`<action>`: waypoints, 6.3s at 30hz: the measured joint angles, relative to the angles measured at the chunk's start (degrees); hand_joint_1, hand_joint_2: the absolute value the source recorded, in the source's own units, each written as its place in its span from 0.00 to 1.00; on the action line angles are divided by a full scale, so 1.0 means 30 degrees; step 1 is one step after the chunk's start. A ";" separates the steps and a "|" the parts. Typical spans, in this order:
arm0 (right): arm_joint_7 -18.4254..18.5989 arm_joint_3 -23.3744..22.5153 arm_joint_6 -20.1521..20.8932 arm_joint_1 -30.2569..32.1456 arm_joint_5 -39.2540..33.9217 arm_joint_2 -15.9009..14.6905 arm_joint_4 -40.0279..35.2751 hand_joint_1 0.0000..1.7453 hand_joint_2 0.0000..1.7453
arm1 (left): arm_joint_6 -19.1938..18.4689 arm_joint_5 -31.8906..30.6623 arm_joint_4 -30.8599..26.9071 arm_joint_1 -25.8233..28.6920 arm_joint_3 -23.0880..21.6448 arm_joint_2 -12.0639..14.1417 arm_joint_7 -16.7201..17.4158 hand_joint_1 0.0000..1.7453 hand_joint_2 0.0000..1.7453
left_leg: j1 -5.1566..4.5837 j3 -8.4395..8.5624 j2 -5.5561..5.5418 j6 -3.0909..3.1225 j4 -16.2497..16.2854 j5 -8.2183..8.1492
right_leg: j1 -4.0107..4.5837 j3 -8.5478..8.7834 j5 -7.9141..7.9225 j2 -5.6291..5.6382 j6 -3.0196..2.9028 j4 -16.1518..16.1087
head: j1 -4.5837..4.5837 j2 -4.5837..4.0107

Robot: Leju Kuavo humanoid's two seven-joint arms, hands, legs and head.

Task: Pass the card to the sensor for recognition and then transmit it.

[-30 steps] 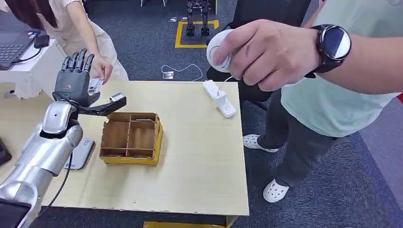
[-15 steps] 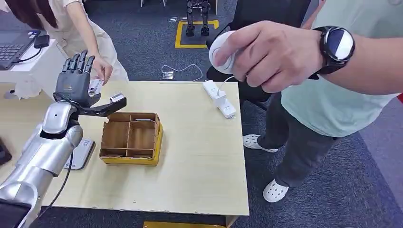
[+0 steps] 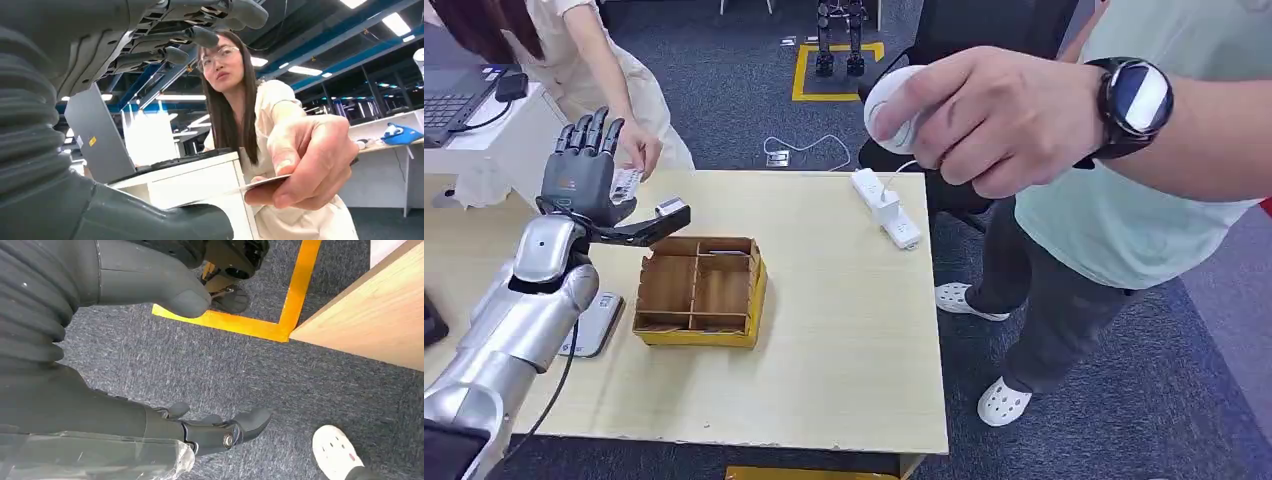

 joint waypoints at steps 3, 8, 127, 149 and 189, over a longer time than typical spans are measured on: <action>0.0000 0.0000 0.0000 0.0001 0.0007 0.0000 0.0000 0.00 1.00 | 0.0000 0.0168 0.0000 0.0021 0.0000 -0.0007 -0.0029 0.01 1.00 | 0.0000 0.0000 0.0000 0.0000 0.0000 0.0000 | 0.0000 0.0000 0.0000 0.0000 0.0000 0.0000 | 0.0000 0.0000; 0.0015 0.0000 0.0007 -0.0001 0.0088 0.0000 0.0000 0.00 1.00 | -0.0415 0.0771 0.0000 0.0045 0.0000 -0.0007 -0.0437 0.01 1.00 | 0.0000 0.0000 0.0000 0.0000 0.0000 0.0000 | 0.0000 0.0000 0.0000 0.0000 0.0000 0.0000 | 0.0000 0.0000; -0.1136 0.1369 -0.0407 -0.0157 -0.1187 -0.1158 -0.0051 0.00 1.00 | -0.0423 0.1320 -0.0561 0.0955 0.0510 0.1288 -0.1697 1.00 1.00 | 0.0003 -0.0004 -0.0003 -0.0004 -0.0003 0.0008 | 0.0001 -0.0003 -0.0001 -0.0002 -0.0001 0.0005 | 0.0000 0.0000; -0.1064 0.1450 -0.0867 -0.0100 -0.1486 -0.1158 -0.0051 0.00 1.00 | 0.0436 -0.0290 -0.0583 0.4872 0.1136 0.2171 -0.0416 1.00 1.00 | 0.0002 -0.0006 0.0002 -0.0005 -0.0009 0.0007 | 0.0001 -0.0010 -0.0003 0.0002 -0.0002 0.0003 | -0.0001 0.0000; -0.0801 0.0984 -0.0328 0.0180 -0.0547 -0.1122 -0.0641 0.00 1.00 | -0.1122 -0.4947 -0.1035 0.8532 0.3424 0.0925 0.1727 1.00 1.00 | -0.0008 0.0013 -0.0015 -0.0004 -0.0016 0.0009 | 0.0000 0.0022 -0.0003 -0.0030 -0.0001 0.0004 | 0.0007 0.0000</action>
